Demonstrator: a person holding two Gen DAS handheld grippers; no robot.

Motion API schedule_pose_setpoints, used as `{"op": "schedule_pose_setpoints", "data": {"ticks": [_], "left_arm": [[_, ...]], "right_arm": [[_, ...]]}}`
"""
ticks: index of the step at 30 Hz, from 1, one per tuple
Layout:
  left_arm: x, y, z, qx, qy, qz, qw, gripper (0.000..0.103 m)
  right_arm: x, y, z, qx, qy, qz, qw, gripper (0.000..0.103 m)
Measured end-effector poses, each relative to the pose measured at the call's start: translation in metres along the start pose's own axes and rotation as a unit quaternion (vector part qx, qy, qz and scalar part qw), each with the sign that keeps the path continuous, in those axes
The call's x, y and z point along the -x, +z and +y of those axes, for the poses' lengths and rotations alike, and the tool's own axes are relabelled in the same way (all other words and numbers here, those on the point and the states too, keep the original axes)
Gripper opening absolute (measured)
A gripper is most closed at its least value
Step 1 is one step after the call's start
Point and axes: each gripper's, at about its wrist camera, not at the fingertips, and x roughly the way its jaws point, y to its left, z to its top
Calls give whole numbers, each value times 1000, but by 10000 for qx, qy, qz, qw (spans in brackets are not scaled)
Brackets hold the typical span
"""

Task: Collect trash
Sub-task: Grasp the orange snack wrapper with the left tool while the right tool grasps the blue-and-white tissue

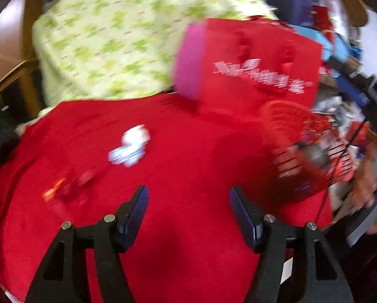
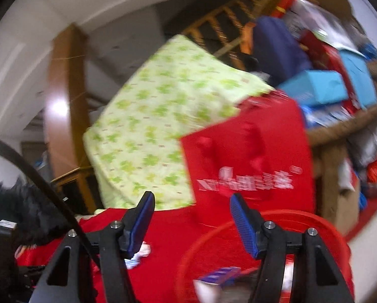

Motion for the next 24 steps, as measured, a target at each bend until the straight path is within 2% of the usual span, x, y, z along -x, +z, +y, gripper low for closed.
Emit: {"op": "schedule_pose_setpoints", "data": {"ticks": [4,10,16,24], "left_arm": [[15,-29,53,311,621,100,9975,67],[27,-56,113,956,1083,201,9893,67],[27,-73,139,1238,1144,200,9855,67],[15,-93,171,1558,1194,309,9801,67]], "right_arm": [[-16,-19,50,457,496,251,9974,66],[-50,-57,106,876,913,1030,9866,66],[-87,-94,139,1118,844,1787,9739,66],[-129,-127,147,754,710,2787,9548,66]]}}
